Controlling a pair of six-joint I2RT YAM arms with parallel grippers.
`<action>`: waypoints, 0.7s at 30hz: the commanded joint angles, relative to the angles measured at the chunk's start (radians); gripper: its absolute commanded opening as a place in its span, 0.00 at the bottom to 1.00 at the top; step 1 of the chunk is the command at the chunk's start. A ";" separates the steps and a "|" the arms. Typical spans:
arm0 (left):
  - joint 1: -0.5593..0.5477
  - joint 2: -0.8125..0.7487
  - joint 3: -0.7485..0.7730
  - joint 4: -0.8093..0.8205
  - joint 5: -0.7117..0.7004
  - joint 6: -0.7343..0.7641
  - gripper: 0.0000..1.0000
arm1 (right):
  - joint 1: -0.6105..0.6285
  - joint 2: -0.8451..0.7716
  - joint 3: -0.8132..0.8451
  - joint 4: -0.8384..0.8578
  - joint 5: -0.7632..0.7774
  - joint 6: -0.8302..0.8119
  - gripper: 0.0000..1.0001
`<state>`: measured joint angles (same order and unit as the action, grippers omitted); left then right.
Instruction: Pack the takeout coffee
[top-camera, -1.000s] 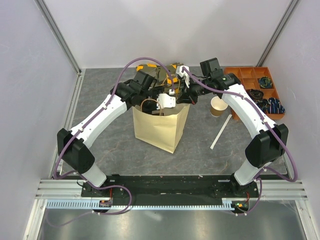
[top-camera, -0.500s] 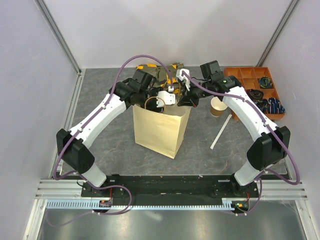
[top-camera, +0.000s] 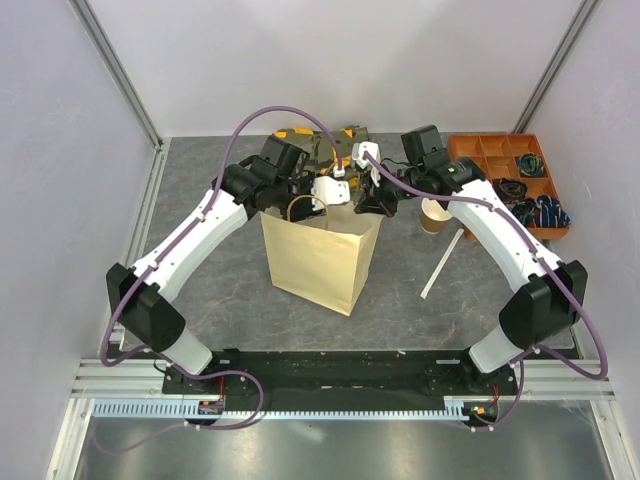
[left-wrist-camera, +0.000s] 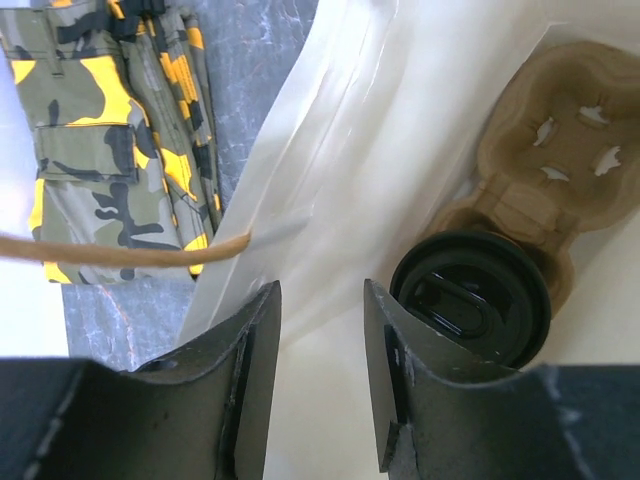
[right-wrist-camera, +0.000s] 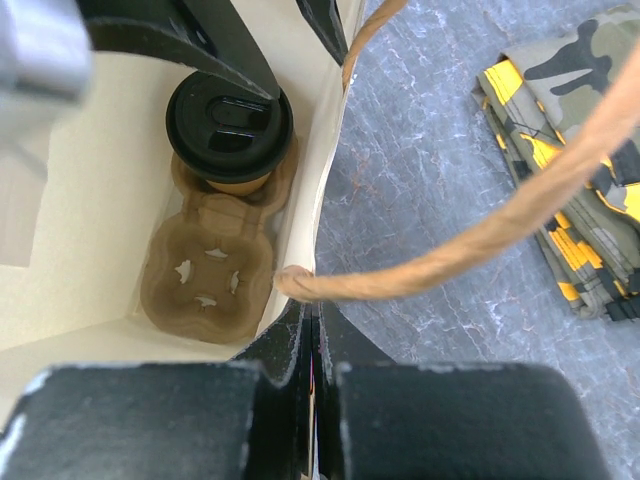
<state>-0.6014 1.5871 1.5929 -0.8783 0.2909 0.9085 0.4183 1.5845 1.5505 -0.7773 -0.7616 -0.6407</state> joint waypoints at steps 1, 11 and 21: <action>0.003 -0.064 0.039 0.058 0.025 -0.059 0.45 | 0.004 -0.055 -0.021 0.062 0.002 -0.034 0.00; 0.008 -0.114 0.055 0.078 0.011 -0.118 0.36 | 0.013 -0.109 -0.092 0.127 0.022 -0.068 0.00; 0.057 -0.182 0.062 0.137 0.005 -0.258 0.42 | 0.014 -0.142 -0.128 0.185 0.021 -0.094 0.00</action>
<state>-0.5758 1.4620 1.6104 -0.8192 0.2863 0.7593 0.4301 1.4837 1.4326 -0.6643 -0.7246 -0.6933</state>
